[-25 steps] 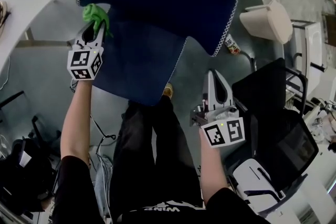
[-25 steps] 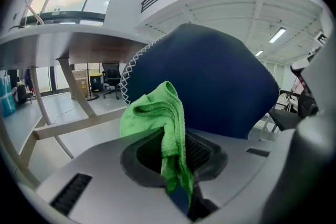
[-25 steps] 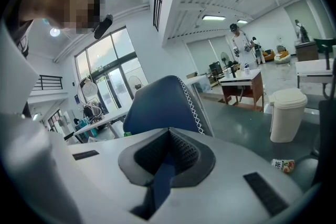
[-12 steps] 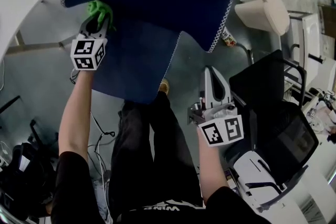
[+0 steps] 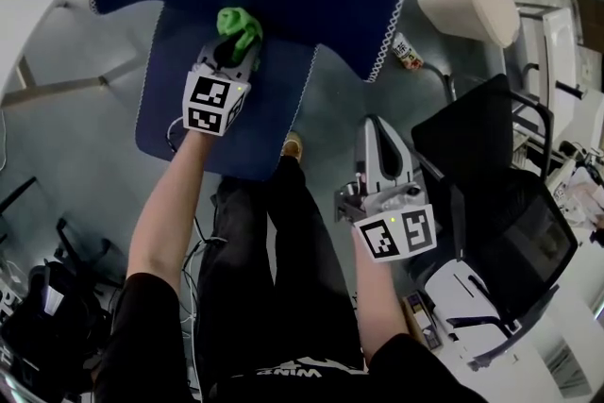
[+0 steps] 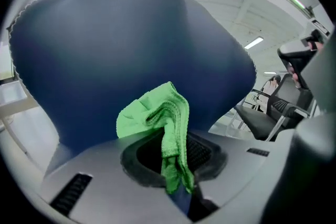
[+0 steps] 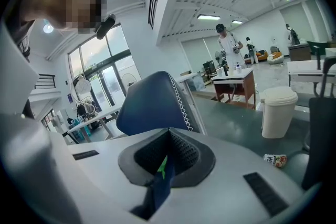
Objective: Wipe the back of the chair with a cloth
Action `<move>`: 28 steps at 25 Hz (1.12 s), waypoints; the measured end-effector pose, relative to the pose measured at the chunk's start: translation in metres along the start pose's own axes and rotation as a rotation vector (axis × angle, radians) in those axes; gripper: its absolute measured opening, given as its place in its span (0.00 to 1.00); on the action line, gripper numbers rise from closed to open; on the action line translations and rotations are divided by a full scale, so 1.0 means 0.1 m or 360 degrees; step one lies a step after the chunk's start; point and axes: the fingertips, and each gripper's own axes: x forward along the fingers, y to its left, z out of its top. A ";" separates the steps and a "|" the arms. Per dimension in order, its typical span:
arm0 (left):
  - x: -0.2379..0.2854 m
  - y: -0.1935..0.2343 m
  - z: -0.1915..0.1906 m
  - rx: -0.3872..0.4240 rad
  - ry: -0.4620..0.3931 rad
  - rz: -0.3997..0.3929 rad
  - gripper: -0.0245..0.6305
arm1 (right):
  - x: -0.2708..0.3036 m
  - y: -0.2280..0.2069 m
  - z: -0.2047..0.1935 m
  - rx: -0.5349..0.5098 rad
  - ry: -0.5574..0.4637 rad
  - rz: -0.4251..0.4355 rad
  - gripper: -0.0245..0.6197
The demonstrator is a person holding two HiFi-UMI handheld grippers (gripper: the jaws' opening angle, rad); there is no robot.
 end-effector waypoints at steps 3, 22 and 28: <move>0.12 -0.32 -0.05 -0.0018 0.0000 -0.0081 0.14 | -0.04 -0.02 -0.04 0.0005 0.0007 -0.0006 0.03; -0.52 -1.16 0.42 -0.0034 -0.0010 -0.0322 0.14 | -0.32 0.12 0.09 -0.0005 0.0005 0.0082 0.03; -1.16 -0.95 1.20 -0.0104 -0.0137 -0.0189 0.14 | -0.50 0.31 0.44 -0.0056 -0.0004 0.0139 0.03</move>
